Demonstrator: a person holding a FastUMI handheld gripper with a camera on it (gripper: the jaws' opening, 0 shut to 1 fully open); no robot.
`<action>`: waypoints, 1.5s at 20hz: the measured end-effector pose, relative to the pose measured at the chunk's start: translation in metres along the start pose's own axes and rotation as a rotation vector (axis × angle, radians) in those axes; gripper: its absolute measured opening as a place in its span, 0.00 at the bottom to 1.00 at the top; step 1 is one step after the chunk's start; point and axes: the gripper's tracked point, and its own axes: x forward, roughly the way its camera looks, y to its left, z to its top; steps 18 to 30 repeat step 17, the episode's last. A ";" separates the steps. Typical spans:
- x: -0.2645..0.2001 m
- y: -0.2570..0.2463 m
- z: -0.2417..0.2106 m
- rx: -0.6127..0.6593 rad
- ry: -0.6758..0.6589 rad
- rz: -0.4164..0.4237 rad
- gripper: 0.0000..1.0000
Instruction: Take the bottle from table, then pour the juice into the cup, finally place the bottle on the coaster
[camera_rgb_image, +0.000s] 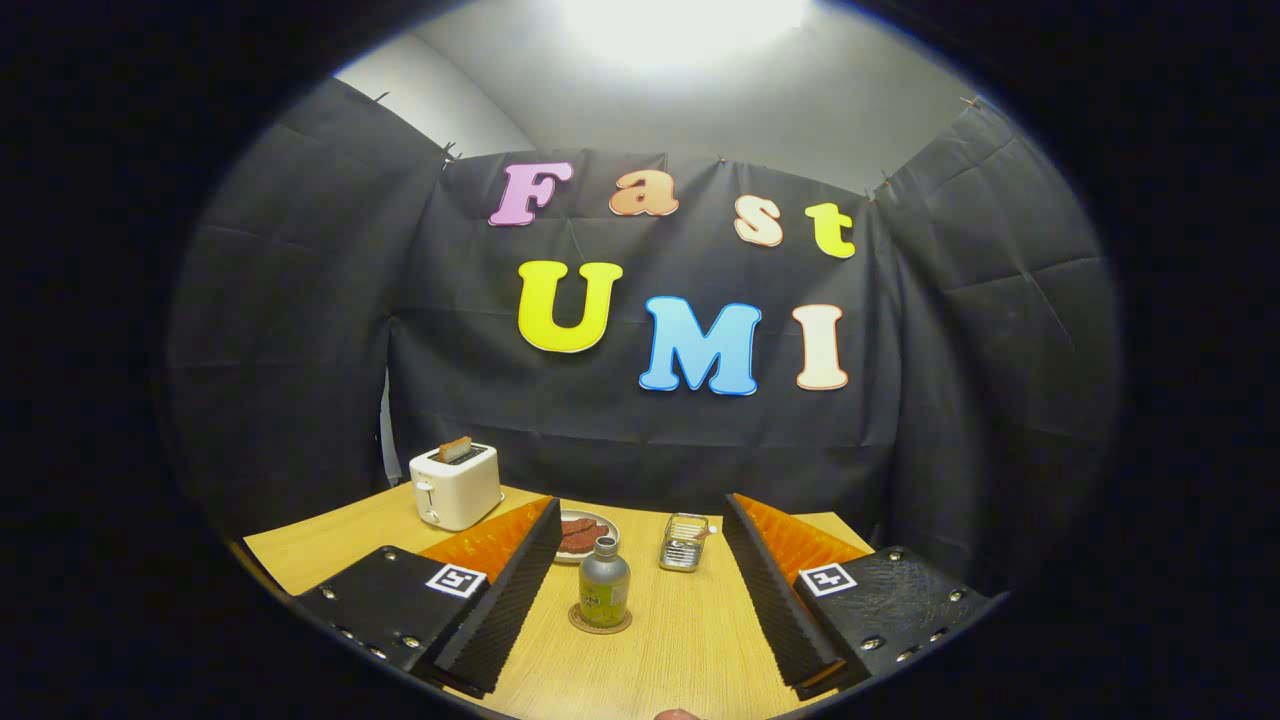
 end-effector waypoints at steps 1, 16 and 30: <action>-0.004 -0.007 0.006 0.006 -0.026 -0.030 0.98; -0.009 -0.016 0.008 0.062 -0.053 -0.059 0.98; -0.010 -0.016 0.010 0.061 -0.059 -0.062 0.98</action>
